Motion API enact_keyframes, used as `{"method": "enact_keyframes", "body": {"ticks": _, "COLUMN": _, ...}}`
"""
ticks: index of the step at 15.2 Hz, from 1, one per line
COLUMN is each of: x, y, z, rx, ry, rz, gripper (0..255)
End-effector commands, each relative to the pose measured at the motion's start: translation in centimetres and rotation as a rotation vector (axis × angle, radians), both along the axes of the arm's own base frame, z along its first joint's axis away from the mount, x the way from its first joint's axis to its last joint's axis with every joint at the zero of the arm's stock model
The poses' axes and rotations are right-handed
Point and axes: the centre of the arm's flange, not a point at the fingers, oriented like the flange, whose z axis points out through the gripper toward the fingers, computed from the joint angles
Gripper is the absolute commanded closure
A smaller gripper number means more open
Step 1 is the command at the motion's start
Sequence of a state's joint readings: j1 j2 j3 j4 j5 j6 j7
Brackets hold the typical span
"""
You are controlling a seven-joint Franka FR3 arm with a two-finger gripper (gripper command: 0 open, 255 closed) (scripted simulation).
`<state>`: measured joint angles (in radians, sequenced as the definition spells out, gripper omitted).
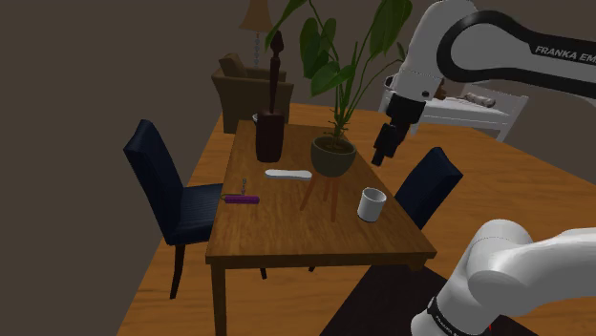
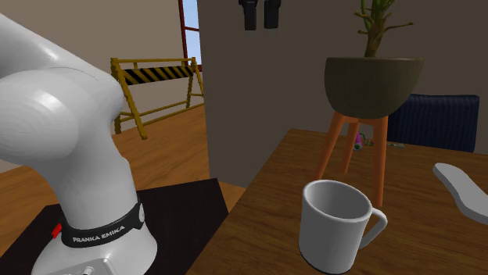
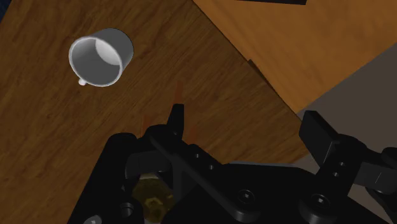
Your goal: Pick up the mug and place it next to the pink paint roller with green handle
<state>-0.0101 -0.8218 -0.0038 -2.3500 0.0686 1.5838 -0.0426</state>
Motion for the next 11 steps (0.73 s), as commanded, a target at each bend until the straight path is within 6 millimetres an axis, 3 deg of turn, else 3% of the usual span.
{"method": "enact_keyframes", "body": {"ticks": 1, "x": 0.0, "y": 0.0, "z": 0.0, "rx": 0.000, "ry": 0.000, "rz": 0.000, "gripper": 0}}
{"method": "enact_keyframes", "body": {"ticks": 11, "x": 3.1, "y": -6.3, "z": -10.7, "rx": -0.070, "ry": 0.052, "rz": 0.009, "gripper": 0}}
